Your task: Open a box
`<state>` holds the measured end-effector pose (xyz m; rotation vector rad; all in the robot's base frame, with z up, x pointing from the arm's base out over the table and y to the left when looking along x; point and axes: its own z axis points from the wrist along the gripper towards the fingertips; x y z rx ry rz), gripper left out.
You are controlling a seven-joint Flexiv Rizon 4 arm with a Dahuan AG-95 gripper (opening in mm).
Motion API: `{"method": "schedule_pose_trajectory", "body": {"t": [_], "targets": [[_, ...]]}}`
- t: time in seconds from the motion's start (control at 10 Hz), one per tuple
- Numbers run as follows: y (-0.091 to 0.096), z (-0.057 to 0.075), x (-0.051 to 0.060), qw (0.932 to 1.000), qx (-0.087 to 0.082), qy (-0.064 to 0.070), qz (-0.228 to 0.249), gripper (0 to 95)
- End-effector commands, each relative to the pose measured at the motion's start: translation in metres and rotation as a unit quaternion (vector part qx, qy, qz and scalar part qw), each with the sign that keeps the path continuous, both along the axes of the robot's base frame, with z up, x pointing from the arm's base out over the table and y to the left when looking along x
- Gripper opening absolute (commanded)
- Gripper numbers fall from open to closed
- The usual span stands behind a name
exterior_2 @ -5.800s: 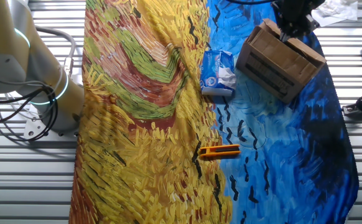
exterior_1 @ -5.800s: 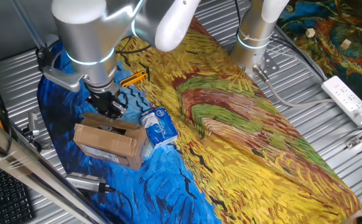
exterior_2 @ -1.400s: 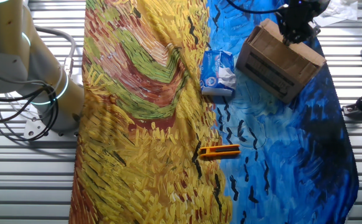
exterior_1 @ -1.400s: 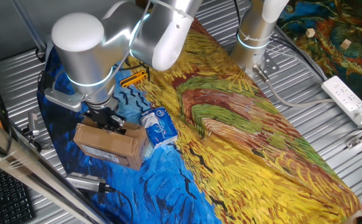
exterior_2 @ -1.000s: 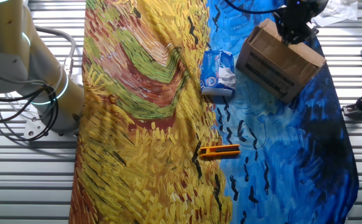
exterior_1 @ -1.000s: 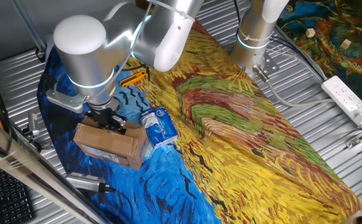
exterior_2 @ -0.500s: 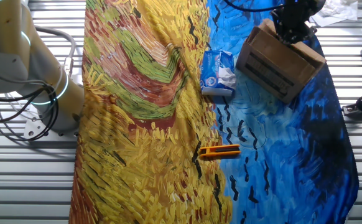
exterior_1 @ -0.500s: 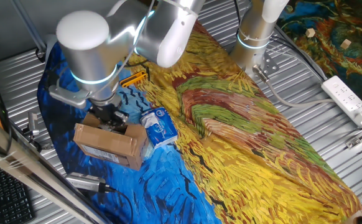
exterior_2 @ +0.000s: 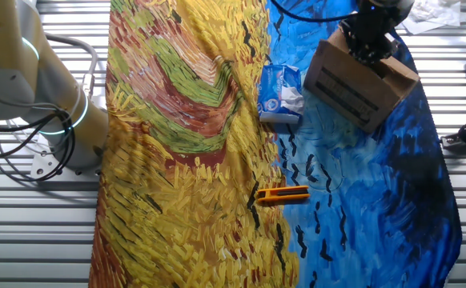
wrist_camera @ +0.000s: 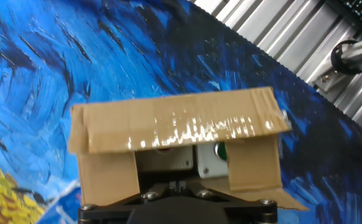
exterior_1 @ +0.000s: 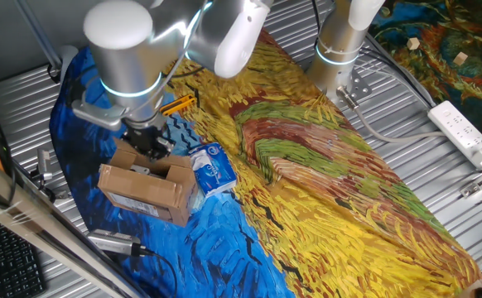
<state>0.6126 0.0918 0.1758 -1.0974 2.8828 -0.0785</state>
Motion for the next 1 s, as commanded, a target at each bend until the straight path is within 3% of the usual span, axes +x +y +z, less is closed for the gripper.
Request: {"method": "schedule_pose_trajectory", "body": {"t": [0.1,0.3,1.0], "targets": [[-0.005,0.001,-0.005,1.0000,0.001,-0.003,0.002,0.0],[-0.009,0.001,-0.011,1.0000,0.002,-0.006,0.000,0.0],[-0.014,-0.012,-0.015,0.9999,0.000,-0.011,0.007,0.0]]}}
